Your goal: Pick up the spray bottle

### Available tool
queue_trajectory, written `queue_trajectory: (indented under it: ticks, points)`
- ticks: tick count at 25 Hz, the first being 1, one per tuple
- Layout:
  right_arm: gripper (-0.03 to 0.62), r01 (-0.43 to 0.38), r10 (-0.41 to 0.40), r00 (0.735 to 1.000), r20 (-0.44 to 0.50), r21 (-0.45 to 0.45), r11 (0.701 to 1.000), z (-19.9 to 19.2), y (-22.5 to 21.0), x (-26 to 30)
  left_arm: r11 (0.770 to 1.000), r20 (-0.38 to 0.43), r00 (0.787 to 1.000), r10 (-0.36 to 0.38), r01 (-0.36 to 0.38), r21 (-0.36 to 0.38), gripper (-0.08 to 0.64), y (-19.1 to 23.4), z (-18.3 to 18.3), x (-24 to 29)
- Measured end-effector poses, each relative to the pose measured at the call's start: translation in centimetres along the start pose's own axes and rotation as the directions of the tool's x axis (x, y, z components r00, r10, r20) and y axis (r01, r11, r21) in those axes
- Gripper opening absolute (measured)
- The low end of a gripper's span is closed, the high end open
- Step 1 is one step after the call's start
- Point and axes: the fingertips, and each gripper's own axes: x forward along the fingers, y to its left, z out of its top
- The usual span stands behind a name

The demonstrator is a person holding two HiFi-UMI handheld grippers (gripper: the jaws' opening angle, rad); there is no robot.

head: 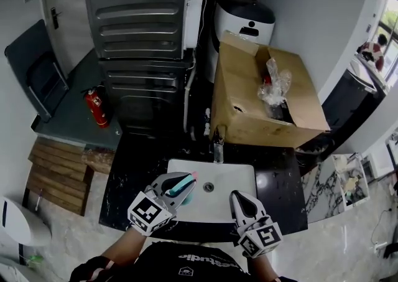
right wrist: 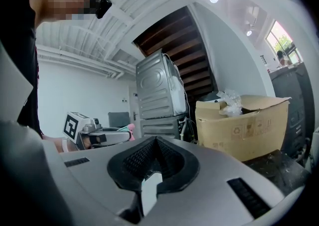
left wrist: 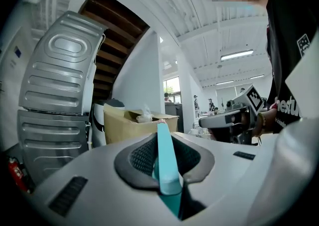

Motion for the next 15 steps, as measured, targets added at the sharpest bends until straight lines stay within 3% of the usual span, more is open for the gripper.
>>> queue_trajectory:
  ticks: [5,15]
  points:
    - [0.037,0.008,-0.008,1.000,-0.013,0.005,1.000,-1.00,-0.57,-0.10,1.000,-0.014,1.000,-0.022,0.022,-0.010,0.075,-1.14,-0.58,0.16]
    - [0.037,0.010,-0.012,1.000,-0.020,-0.056,0.998,-0.65,-0.73,0.46,1.000,0.001,1.000,0.017,-0.017,-0.025,0.075,-0.56,-0.34,-0.65]
